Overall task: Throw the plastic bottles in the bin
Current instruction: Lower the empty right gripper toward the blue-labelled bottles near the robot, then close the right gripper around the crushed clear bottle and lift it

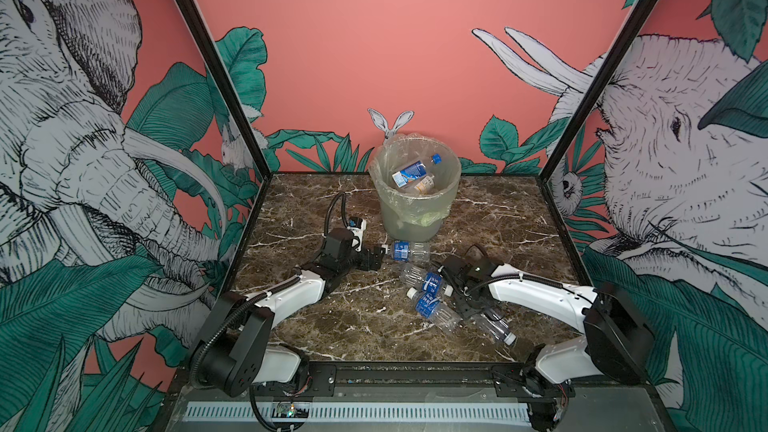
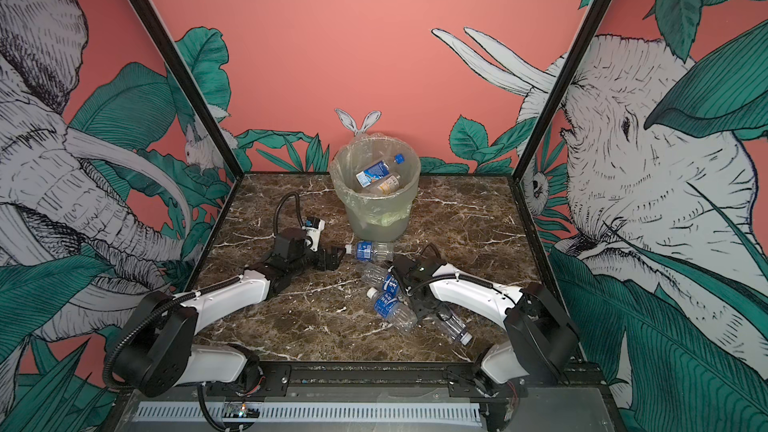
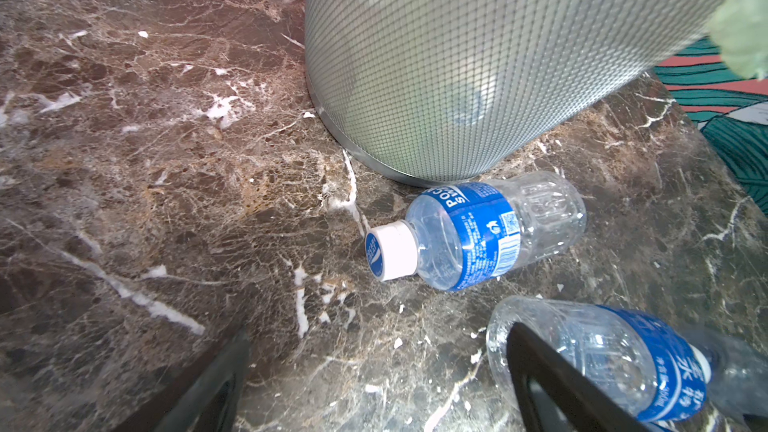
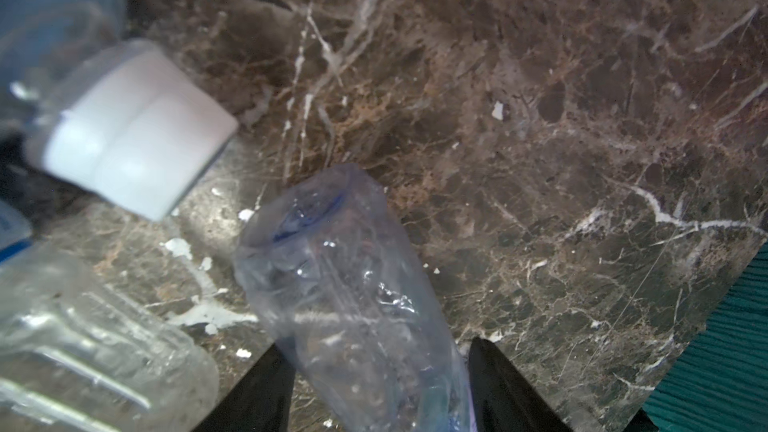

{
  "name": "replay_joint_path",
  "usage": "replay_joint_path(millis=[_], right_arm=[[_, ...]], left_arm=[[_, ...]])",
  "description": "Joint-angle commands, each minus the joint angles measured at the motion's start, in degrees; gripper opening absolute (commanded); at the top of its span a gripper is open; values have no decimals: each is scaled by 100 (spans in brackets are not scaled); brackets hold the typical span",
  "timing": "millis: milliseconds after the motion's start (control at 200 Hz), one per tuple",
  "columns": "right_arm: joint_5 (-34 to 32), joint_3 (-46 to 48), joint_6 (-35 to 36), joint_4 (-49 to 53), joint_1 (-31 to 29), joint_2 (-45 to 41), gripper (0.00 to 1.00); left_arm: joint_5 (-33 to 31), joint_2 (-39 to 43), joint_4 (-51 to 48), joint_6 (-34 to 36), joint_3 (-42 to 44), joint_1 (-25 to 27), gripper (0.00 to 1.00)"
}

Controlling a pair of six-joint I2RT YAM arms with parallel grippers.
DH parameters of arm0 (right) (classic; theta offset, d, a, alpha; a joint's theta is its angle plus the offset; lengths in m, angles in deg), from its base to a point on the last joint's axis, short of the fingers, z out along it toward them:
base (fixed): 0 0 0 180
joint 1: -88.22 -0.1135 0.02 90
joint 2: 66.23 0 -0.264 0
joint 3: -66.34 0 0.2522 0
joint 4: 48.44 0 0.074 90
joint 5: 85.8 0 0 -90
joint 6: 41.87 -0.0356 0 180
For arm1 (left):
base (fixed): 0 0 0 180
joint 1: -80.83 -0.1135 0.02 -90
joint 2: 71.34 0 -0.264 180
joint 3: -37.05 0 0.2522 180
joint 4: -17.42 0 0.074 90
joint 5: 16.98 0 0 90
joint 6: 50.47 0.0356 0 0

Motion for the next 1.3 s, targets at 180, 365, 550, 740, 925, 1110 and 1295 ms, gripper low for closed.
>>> replay_joint_path(millis=[180, 365, 550, 740, 925, 1110, 1295], right_arm=[[80, 125, 45, -103, 485, -12, 74], [232, 204, -116, -66, 565, -56, 81], [384, 455, -403, -140, 562, -244, 80], [465, 690, -588, -150, 564, -413, 81], [646, 939, -705, -408, 562, -551, 78], [790, 1092, -748, -686, 561, -550, 74], [843, 1257, -791, -866, 550, -791, 69]], left_arm=[[96, 101, 18, -100, 83, -59, 97], [146, 81, 34, -134, 84, -56, 97], [175, 57, 52, -156, 81, -61, 97], [184, 67, 87, -187, 94, -72, 97], [208, 67, 99, -196, 98, -70, 97], [201, 50, 112, -207, 103, -70, 97], [193, 48, 105, -204, 103, -83, 97]])
